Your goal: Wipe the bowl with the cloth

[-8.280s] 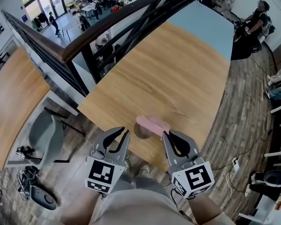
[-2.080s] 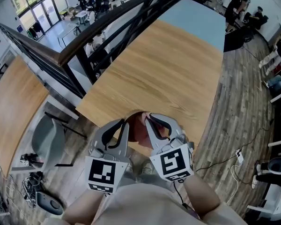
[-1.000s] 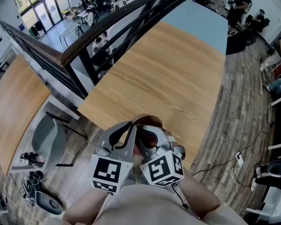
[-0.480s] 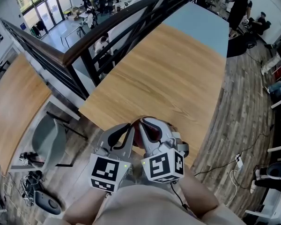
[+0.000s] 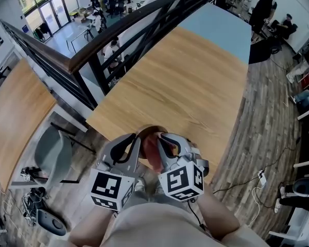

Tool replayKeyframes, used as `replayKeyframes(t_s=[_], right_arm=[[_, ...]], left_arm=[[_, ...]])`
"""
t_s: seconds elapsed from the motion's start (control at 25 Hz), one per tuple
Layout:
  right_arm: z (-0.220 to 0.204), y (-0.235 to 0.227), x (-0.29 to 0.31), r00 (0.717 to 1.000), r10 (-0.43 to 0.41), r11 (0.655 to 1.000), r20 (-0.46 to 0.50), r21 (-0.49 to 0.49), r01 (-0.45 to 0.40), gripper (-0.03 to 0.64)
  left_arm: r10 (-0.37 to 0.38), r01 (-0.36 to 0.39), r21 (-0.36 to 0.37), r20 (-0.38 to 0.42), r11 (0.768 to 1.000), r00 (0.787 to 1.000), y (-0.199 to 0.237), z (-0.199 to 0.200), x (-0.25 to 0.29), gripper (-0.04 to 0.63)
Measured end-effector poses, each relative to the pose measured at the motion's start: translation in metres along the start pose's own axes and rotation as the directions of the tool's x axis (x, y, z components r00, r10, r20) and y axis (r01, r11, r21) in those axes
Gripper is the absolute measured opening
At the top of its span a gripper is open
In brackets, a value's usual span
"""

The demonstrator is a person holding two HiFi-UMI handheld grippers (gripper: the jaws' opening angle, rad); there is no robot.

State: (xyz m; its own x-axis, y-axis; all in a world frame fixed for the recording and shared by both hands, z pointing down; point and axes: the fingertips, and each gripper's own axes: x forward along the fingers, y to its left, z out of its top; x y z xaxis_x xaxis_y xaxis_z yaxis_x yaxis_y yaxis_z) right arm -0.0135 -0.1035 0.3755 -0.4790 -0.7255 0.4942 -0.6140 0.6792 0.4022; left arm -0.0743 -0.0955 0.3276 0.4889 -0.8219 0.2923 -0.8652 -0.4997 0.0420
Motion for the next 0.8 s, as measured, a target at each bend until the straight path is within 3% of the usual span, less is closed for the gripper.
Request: replayKeyframes(t_s=[0.12,0.28,0.4,0.6,0.8], right_arm=[[0.000,0.011,-0.002,0.998,0.068,0.997,0.010,0.040,-0.069,0.014],[0.021,0.018,-0.016,0.979,0.174,0.975,0.105,0.119,-0.186,0.014],[0.039,0.004,-0.029,0.978,0.148,0.984,0.145,0.080,-0.161,0.014],[0.078,-0.023,-0.052,0.966,0.099,0.994,0.238,0.011,-0.104,0.014],[0.107,-0.043,-0.057,0.952,0.031,0.999,0.305,0.016,-0.038,0.014]], left_arm=[[0.015,-0.015,-0.002,-0.008,1.000,1.000,0.004,-0.004,-0.001,0.022],[0.033,-0.033,-0.009,-0.024,0.999,0.999,0.015,-0.010,-0.003,0.012],[0.034,-0.034,0.008,-0.044,0.999,0.998,0.017,-0.014,-0.003,0.011],[0.004,0.010,0.130,-0.102,0.992,0.995,0.002,-0.018,0.001,0.011],[-0.040,0.082,0.270,-0.159,0.959,0.986,-0.020,-0.020,0.010,0.009]])
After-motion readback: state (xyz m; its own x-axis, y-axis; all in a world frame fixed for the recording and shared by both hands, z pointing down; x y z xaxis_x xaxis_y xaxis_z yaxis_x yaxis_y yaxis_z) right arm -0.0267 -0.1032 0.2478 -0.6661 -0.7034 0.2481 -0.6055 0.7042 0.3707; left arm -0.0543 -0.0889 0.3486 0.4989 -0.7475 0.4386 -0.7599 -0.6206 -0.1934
